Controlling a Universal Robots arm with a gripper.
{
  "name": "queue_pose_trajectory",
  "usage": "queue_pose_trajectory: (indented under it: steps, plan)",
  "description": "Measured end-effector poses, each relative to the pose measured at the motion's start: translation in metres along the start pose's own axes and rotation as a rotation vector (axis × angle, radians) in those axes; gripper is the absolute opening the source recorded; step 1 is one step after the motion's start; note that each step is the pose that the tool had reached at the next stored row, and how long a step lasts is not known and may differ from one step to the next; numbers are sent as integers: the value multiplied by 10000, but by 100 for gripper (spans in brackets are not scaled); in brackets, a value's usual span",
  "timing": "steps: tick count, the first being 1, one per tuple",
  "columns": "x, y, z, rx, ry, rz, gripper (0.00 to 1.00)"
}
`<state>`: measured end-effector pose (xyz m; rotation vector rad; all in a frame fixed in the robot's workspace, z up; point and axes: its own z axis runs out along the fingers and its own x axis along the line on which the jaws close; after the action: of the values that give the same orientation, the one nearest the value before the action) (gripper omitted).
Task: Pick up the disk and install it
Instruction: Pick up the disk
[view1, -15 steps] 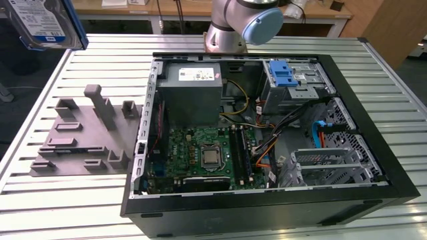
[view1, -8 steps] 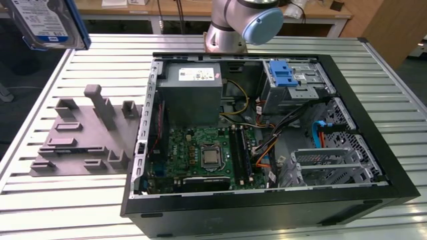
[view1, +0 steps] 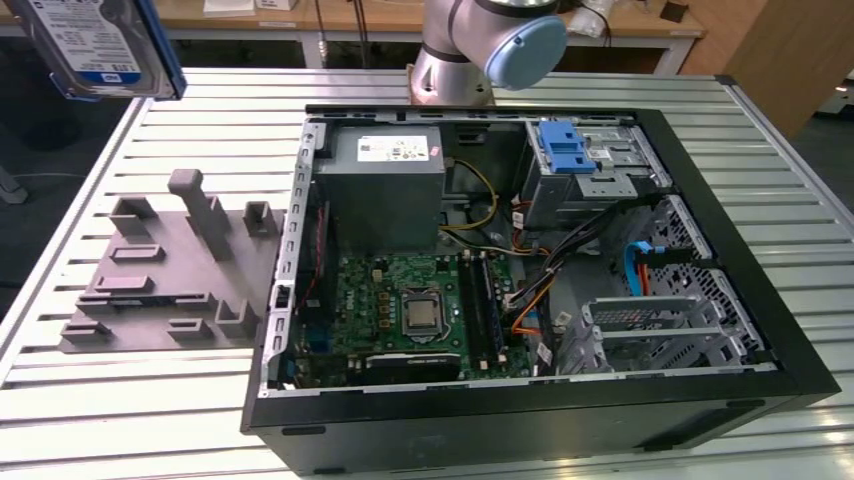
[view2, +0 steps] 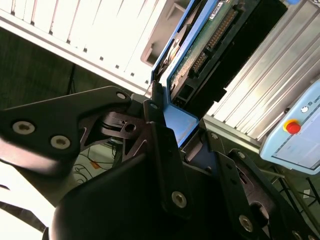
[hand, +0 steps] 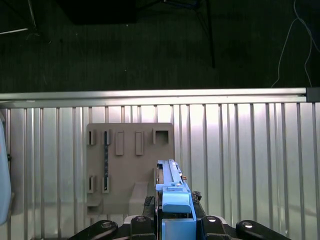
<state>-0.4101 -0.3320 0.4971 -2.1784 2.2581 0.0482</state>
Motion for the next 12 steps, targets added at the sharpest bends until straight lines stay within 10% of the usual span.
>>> queue_pose_trajectory:
  steps: [12]
  plan:
    - [-2, -57, -1, 0, 0, 1, 36]
